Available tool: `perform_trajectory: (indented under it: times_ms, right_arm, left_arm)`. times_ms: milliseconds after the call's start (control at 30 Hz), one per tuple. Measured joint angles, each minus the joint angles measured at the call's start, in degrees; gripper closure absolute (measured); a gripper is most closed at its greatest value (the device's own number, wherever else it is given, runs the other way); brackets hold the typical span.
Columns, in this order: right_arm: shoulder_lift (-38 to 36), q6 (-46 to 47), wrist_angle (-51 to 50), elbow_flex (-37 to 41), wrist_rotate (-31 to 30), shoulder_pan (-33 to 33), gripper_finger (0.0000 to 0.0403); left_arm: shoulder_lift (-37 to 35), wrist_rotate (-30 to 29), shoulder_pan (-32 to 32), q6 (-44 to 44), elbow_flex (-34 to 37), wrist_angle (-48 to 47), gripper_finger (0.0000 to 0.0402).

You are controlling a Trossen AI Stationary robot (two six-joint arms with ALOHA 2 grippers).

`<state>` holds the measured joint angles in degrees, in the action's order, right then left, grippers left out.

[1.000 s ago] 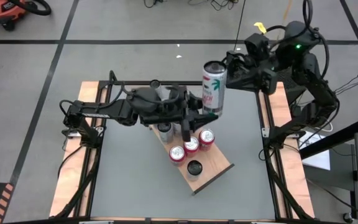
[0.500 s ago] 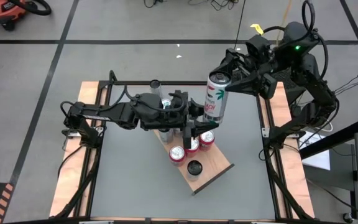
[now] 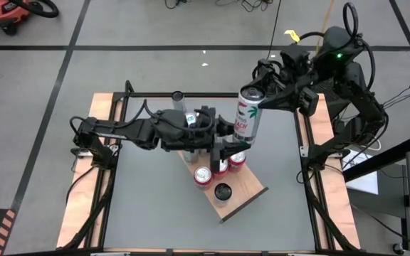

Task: Place canned beverage on shelf
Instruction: Put the bottom red soda can on the shelf aligned with the other red soda can

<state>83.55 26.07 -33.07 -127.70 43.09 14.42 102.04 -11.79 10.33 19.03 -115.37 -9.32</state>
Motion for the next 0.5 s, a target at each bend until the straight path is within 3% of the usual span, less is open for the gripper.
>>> perform_trajectory:
  times_ms: [267,500]
  right_arm:
    - [0.5,-0.1,0.2,0.0,0.0,-1.7,0.0123]
    - [0.8,-0.2,0.3,0.0,0.0,-1.8,0.0151]
  left_arm:
    - [0.0,0.3,0.0,-0.3,0.0,-0.7,0.0153]
    - [0.0,0.3,0.0,0.0,0.0,-0.8,0.0153]
